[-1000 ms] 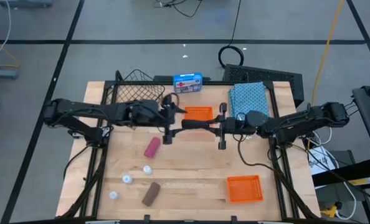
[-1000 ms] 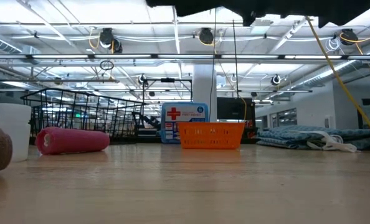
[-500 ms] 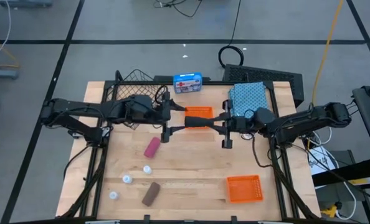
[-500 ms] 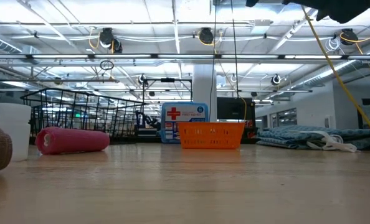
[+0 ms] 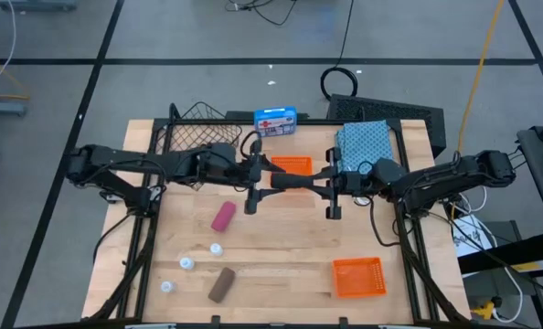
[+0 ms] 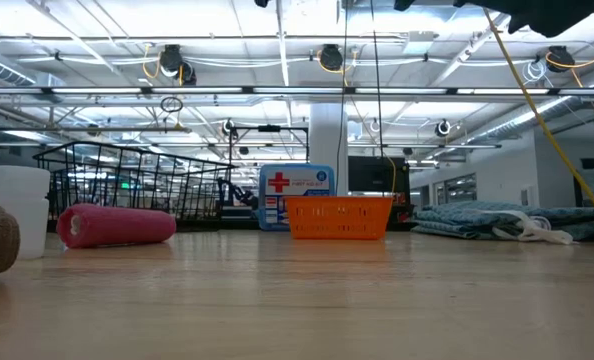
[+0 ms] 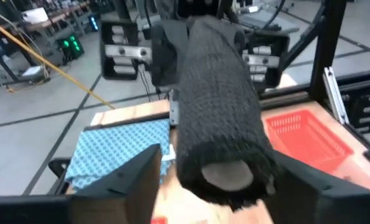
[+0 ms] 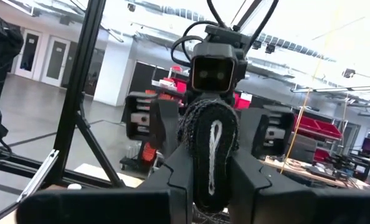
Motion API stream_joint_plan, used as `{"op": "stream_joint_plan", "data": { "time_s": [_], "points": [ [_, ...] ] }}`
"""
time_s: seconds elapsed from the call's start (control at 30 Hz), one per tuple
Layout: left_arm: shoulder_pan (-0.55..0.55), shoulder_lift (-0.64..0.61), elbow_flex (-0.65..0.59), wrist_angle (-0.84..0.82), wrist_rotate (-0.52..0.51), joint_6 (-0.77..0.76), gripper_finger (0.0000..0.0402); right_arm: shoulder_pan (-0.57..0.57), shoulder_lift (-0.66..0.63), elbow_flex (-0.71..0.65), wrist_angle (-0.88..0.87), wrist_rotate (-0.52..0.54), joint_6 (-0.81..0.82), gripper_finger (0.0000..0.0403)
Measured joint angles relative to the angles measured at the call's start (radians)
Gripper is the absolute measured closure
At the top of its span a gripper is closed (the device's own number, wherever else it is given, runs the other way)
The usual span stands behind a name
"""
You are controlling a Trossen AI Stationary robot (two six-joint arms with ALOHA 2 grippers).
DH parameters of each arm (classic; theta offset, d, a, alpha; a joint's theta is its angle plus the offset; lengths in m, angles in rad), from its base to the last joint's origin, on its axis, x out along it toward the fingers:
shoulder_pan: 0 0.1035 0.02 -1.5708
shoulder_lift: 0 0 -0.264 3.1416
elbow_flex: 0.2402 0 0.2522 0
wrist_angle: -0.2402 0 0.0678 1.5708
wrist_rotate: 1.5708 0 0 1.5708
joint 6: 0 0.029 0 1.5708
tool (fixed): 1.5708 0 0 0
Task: Pick & place medical supplies in basket/bin
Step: Put the black bandage into the bottom orange bin
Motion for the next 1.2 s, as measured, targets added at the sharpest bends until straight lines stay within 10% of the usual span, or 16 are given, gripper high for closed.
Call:
{"op": "stream_joint_plan", "data": {
  "time_s": [0.3, 0.47, 0.9, 1.2],
  "points": [
    [-0.001, 0.000, 0.000, 0.002, 0.013, 0.019, 0.0335, -0.001, -0.002, 0.002, -0.030, 0.004, 0.008, 0.0355],
    [-0.001, 0.000, 0.000, -0.002, 0.013, 0.023, 0.0351, -0.001, -0.002, 0.002, -0.039, 0.004, 0.010, 0.0354],
    [0.000, -0.010, 0.001, 0.044, 0.008, 0.015, 0.0136, -0.001, 0.002, 0.000, -0.060, 0.004, 0.010, 0.0353],
    [0.000, -0.010, 0.002, 0.040, 0.004, 0.001, 0.0104, -0.001, 0.001, 0.000, -0.033, 0.004, -0.002, 0.0353]
  ]
}}
